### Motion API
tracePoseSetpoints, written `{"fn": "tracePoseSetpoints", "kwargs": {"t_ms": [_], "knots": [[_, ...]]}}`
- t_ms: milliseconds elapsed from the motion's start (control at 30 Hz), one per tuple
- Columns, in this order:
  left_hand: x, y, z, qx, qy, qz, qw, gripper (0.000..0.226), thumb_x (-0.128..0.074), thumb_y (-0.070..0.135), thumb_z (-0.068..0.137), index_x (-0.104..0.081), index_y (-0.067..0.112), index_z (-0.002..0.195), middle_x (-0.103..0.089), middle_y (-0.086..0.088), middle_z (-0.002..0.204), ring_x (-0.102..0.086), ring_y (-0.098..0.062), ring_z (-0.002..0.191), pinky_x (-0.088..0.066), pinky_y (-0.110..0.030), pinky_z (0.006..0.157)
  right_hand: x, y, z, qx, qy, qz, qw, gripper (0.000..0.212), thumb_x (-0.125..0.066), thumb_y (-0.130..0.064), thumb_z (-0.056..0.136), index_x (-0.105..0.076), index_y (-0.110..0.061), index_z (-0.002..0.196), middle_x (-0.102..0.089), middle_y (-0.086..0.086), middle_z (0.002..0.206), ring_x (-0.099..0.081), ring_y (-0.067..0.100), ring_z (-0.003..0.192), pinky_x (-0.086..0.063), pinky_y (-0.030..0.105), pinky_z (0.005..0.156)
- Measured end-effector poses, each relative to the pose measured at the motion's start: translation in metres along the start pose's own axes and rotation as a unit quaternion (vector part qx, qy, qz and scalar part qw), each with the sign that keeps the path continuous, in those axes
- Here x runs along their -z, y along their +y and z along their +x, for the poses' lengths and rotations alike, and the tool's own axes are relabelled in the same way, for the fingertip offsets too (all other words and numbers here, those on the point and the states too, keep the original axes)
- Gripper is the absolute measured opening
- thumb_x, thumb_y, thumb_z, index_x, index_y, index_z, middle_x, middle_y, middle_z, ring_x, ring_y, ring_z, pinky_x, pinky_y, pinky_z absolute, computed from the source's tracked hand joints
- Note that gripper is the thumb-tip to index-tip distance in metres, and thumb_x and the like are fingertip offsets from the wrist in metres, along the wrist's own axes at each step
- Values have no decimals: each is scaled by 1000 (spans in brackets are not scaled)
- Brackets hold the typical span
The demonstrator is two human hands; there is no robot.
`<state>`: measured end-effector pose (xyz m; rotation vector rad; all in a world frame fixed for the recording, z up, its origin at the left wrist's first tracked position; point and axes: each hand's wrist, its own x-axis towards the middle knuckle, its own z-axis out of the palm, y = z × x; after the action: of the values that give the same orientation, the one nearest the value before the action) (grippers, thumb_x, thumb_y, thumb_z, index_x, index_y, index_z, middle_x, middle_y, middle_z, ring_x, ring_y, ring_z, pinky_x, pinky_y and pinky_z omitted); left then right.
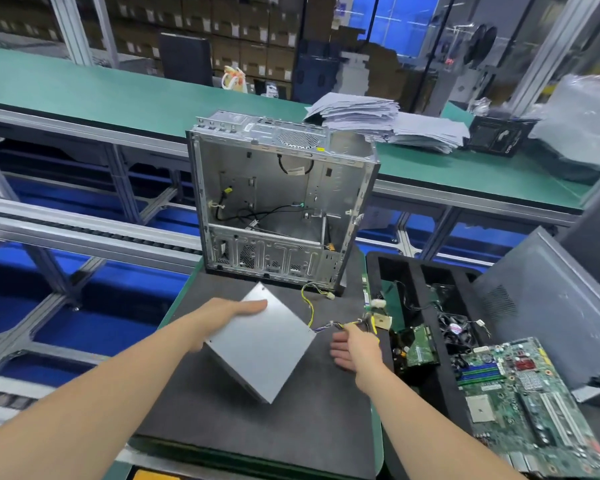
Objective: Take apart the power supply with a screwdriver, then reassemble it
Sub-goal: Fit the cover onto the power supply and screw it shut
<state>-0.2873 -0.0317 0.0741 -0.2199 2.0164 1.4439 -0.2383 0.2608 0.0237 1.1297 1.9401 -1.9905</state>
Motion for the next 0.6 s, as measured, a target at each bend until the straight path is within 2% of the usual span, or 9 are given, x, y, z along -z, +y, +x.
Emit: {"fn": "tracePoseSetpoints", "kwargs": {"t_ms": [67,133,167,233,300,367,433,533,600], "knots": [[-2,-17,1,35,-10,-41,999,88,-91,70,54,-76,14,120,-79,-7,111,-75,-30,105,-52,-42,106,-7,4,-3,-23,-93,12,995,34,-51,-32,109,-67,-2,109,-74,23,108,-73,38,98,-61,45,88],[-4,-29,4,54,-15,-75,996,83,-89,68,60,-74,19,125,-76,-4,119,-71,-27,115,-51,-39,103,-17,5,-4,-11,-149,0,989,32,-51,-28,109,-65,-3,123,-72,25,123,-70,42,114,-57,48,102],[-4,-33,4,62,-31,-102,992,81,-89,65,63,-74,17,126,-76,-5,120,-72,-28,113,-56,-37,94,-23,5,-4,9,-155,-17,988,30,-53,-25,107,-67,-4,124,-73,24,123,-71,40,114,-57,46,102],[-5,-37,3,68,-48,-150,985,75,-89,58,67,-75,10,124,-77,-11,118,-75,-31,106,-61,-35,77,-35,2,-5,46,-160,-54,985,20,-60,-22,102,-73,-10,112,-77,16,115,-73,31,101,-58,39,95],[-4,-41,2,55,-35,-155,986,72,-90,58,68,-78,10,119,-77,-12,116,-76,-32,104,-61,-38,81,-45,-3,-5,51,-158,-73,983,13,-66,-22,99,-75,-13,102,-78,13,109,-70,25,94,-57,37,93],[-5,-46,1,32,10,-127,991,69,-90,66,62,-83,16,109,-79,-7,109,-77,-29,99,-59,-41,92,-54,-7,-2,23,-138,-76,987,20,-73,-23,95,-76,-9,108,-79,13,112,-74,29,100,-58,42,99],[-10,-51,3,17,74,-98,992,69,-89,73,55,-85,19,98,-81,-3,99,-78,-26,93,-58,-44,97,-61,-11,0,0,-117,-71,991,30,-80,-22,89,-76,-8,116,-79,14,111,-75,31,104,-59,43,98],[-17,-54,3,25,120,-106,987,70,-88,75,53,-84,17,93,-81,-3,91,-78,-29,88,-59,-47,96,-65,-11,4,-11,-87,-54,995,35,-87,-17,82,-74,-6,114,-80,13,101,-72,25,80,-60,35,75],[-19,-54,4,33,143,-109,983,70,-86,74,58,-82,14,94,-81,-4,88,-78,-30,86,-59,-48,95,-65,-9,4,-29,-78,-29,996,36,-89,-15,80,-73,-7,112,-79,9,88,-69,20,68,-53,29,64]]}}
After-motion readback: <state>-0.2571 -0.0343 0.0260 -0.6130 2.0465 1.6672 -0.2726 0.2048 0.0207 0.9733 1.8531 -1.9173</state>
